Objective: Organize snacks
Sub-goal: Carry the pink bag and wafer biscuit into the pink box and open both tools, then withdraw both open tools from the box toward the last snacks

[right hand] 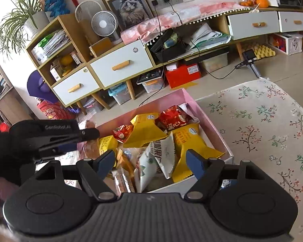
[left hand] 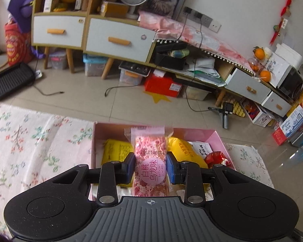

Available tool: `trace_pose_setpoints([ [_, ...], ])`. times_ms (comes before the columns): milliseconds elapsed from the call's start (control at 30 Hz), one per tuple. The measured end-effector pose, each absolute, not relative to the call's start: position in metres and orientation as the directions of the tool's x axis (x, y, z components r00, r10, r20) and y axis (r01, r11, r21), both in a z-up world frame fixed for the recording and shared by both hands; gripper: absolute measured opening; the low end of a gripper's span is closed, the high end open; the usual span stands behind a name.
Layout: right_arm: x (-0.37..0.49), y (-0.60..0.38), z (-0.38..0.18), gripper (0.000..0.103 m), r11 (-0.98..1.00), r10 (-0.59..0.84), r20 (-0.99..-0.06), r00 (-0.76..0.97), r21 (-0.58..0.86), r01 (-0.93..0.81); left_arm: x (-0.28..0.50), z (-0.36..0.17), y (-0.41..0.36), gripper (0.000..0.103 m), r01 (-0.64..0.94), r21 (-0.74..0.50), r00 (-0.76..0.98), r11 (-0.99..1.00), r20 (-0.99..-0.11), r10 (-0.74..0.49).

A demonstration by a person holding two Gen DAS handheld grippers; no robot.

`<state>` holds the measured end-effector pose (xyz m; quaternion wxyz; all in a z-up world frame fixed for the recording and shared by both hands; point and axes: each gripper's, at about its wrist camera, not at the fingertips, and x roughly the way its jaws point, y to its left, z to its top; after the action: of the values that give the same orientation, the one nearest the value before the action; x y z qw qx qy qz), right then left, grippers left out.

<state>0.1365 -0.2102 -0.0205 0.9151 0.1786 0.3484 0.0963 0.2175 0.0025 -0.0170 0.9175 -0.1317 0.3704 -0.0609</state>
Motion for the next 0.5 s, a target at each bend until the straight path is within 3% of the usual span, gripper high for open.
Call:
trace_pose_setpoints([
  [33,0.136,-0.211,-0.021,0.075,0.919,0.299,-0.605,0.738,0.391,-0.052,0.218,-0.016,0.000,0.035,0.014,-0.270,0.723,0.963,-0.663,-0.196],
  [100,0.136,-0.211,-0.021,0.077,0.922,0.294,-0.608,0.738,0.384,-0.051,0.217,-0.016,-0.002,0.062,0.003,-0.241,0.724,0.971,-0.669,-0.168],
  [133,0.135,-0.211,-0.021,0.078,0.924,0.292,-0.609,0.737,0.378,-0.053,0.215,-0.015,-0.001,0.065,-0.001,-0.236,0.731,0.972,-0.663,-0.160],
  [500,0.126,-0.208,-0.015,0.083,0.952,0.268,-0.628,0.731,0.288,-0.101,0.179,-0.010,0.013,0.073,0.015,-0.250,0.697,0.968,-0.691,-0.189],
])
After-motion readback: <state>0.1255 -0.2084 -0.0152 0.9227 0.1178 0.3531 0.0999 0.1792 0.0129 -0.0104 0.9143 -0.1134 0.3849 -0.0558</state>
